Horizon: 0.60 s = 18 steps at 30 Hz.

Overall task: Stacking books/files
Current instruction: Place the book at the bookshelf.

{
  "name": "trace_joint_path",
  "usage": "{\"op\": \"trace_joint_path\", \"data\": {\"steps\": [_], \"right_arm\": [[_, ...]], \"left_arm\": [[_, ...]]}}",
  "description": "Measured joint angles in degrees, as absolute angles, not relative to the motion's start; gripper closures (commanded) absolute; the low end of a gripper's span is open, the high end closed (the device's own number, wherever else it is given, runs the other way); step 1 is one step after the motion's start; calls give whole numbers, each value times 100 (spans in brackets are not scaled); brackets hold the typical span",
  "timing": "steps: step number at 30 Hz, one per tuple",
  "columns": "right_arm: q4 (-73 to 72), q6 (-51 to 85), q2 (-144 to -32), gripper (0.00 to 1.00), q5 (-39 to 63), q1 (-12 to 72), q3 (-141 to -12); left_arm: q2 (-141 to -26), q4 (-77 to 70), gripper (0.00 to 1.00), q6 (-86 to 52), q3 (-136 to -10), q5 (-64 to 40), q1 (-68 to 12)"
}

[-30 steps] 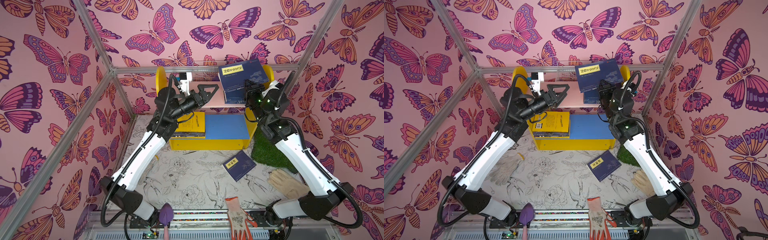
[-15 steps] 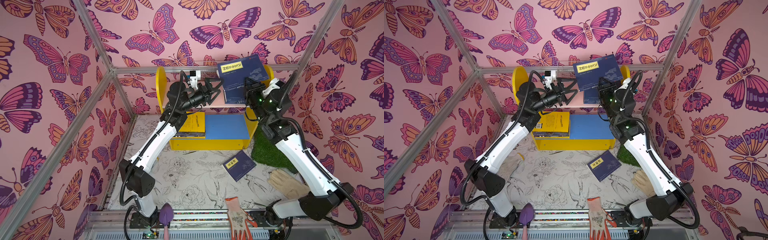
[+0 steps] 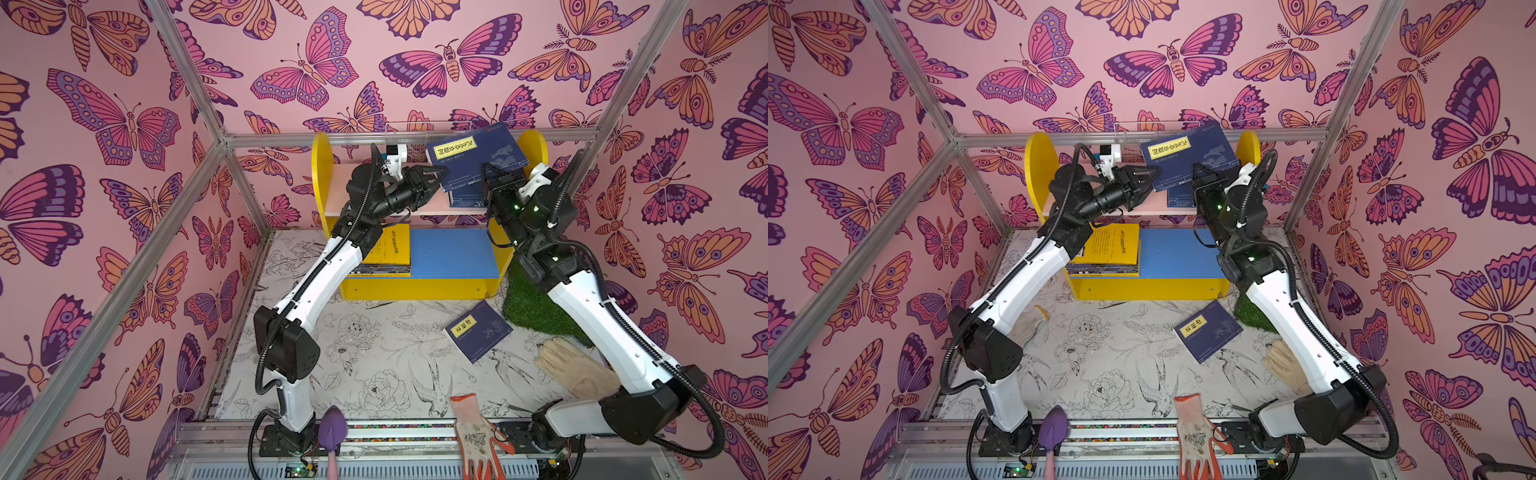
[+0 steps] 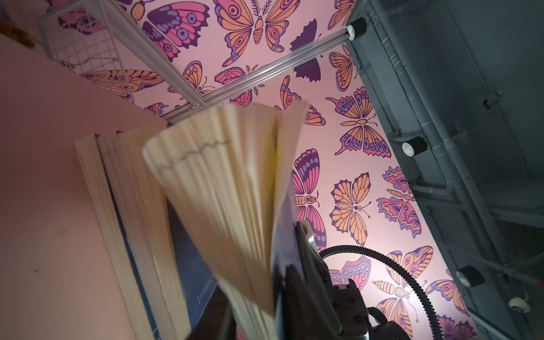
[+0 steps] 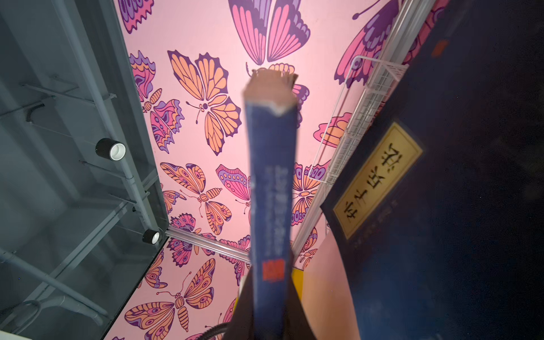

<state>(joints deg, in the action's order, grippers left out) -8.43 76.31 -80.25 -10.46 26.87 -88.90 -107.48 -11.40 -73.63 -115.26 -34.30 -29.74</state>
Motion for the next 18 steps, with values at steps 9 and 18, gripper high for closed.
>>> {"op": "trace_joint_path", "data": {"steps": [9, 18], "right_arm": [[-484, 7142, -7260, 44, -1203, 2768, -8576], [961, 5896, -6156, 41, -1474, 2797, -8350]], "left_arm": [[-11480, -370, 100, -7124, -12986, -3336, -3059], [-12307, 513, 100, -6949, -14182, -3155, -2847]]}}
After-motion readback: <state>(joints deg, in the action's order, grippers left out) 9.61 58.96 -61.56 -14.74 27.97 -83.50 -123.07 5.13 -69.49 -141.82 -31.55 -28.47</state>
